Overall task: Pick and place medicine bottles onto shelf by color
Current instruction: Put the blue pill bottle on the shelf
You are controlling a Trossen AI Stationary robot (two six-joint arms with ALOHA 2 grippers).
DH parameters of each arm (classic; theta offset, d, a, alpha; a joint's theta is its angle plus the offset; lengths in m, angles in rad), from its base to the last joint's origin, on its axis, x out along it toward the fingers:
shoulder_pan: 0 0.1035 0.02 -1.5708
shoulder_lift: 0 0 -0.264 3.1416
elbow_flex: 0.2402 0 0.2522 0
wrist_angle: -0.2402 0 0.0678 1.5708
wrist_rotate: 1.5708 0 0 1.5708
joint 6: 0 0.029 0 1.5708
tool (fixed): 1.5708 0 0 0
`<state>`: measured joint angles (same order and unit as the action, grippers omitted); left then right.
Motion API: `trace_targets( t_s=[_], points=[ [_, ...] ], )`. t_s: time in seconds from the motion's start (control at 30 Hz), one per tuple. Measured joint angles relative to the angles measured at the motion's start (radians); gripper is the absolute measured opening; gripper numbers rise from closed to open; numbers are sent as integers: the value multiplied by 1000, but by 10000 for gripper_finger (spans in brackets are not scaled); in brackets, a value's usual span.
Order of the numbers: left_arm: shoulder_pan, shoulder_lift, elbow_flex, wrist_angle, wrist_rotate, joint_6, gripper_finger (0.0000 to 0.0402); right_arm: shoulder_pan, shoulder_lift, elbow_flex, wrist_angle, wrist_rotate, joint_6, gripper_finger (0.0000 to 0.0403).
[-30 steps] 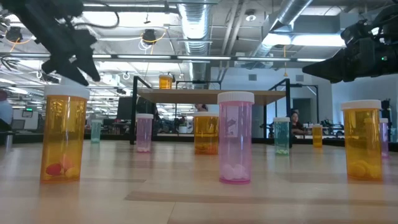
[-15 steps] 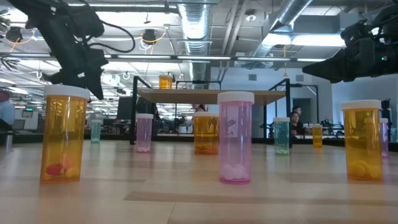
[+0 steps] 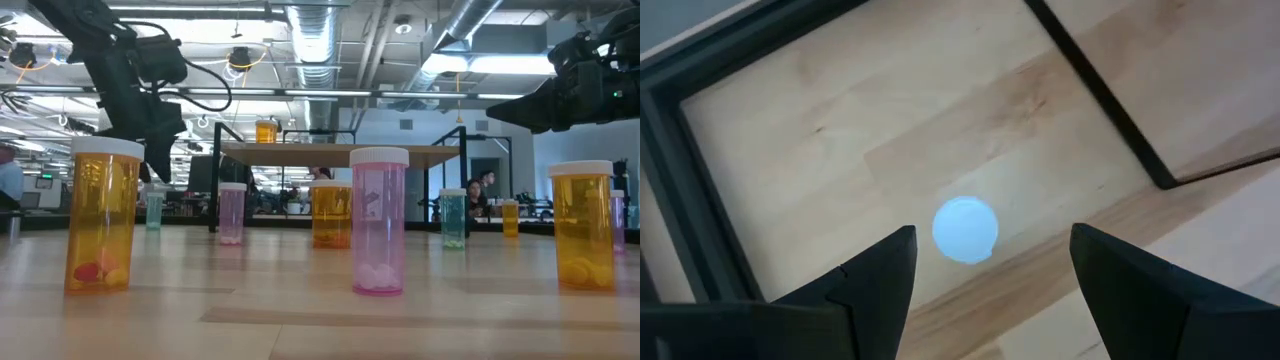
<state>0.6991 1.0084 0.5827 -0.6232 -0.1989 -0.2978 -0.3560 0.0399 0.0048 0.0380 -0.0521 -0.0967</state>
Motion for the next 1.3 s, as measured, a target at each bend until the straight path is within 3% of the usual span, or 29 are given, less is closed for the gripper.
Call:
trace_targets(
  t_s=[0.43,1.3],
  points=[
    [0,91,0,65,4,17,251,0,0,0,0,0,0,43],
    [2,92,0,64,-43,28,251,0,0,0,0,0,0,43]
  ],
)
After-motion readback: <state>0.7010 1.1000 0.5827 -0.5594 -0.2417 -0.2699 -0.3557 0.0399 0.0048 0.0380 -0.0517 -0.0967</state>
